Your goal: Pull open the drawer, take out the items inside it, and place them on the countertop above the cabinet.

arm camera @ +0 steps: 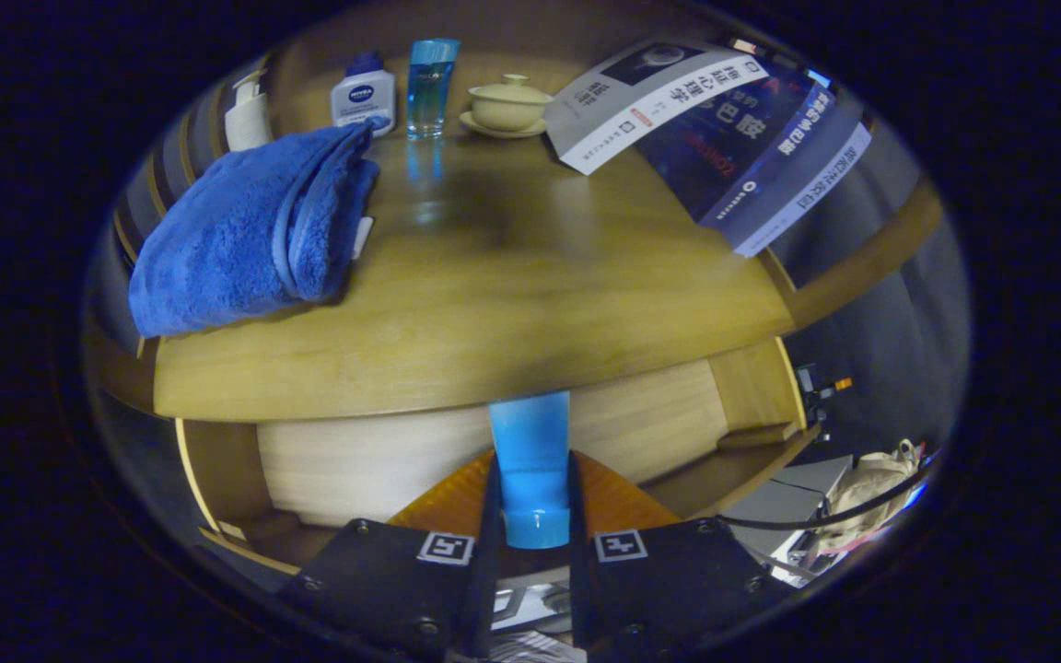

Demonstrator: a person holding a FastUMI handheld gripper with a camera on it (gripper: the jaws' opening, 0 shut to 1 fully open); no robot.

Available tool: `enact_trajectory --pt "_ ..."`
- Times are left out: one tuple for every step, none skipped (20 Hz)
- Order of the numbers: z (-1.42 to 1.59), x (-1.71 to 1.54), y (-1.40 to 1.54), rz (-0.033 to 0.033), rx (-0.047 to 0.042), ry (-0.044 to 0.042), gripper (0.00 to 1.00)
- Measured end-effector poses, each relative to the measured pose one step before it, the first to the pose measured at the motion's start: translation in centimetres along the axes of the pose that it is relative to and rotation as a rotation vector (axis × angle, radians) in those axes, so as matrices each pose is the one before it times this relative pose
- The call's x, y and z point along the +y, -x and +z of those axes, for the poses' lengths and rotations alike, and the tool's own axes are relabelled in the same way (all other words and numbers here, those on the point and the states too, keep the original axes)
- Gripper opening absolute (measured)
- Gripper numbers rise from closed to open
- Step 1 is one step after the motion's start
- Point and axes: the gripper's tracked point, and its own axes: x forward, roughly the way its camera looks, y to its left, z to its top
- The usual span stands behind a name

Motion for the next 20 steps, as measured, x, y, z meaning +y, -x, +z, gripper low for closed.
enact_trajectory --pt "-0.349 -0.391 0.289 -0.01192 0.00485 0.00253 0.33" --pt "-0.326 -0.157 0.253 -0.00777 0.00315 0.00531 0.33" --pt "-0.164 -0.131 0.307 -0.00428 -0.00041 0.00227 0.33" --pt "0.234 0.188 0.161 0.00657 -0.00778 -0.00268 0.33" --pt "0.046 -0.035 0.202 -0.00654 -0.00367 0.0078 0.33" --pt "-0.025 -0.268 0.362 -0.01741 0.01024 0.02209 0.33" --pt "-0.021 -0.385 0.379 -0.02207 0.0067 0.01794 0.33" --pt "0.165 -0.151 0.429 -0.00986 0.00335 0.00614 0.33" --pt "0.32 0.124 0.384 0.00265 -0.00842 -0.00324 0.33" --pt "0.177 -0.061 0.442 0.00386 -0.00585 -0.01078 0.33" --pt "-0.124 -0.2 0.461 -0.00036 -0.00698 -0.01214 0.33" --pt "-0.084 -0.265 0.465 -0.00619 -0.00458 -0.01272 0.33" --pt "-0.408 -0.56 0.266 -0.01643 -0.00169 -0.00485 0.33" --pt "-0.191 -0.584 0.364 -0.01795 -0.00556 0.00037 0.33" --pt "-0.205 -0.361 0.176 -0.01156 -0.00311 -0.00402 0.33" --pt "-0.143 -0.265 0.376 -0.00419 -0.01153 -0.00987 0.33" --pt "0.017 -0.256 0.374 0.00096 -0.01648 -0.01134 0.33" --pt "0.082 -0.253 0.51 0.00065 -0.01836 -0.01547 0.33" --pt "0.049 -0.175 0.413 0.00376 -0.01803 -0.00732 0.33" --pt "0.237 -0.082 0.443 0.0043 -0.01868 -0.00248 0.33"
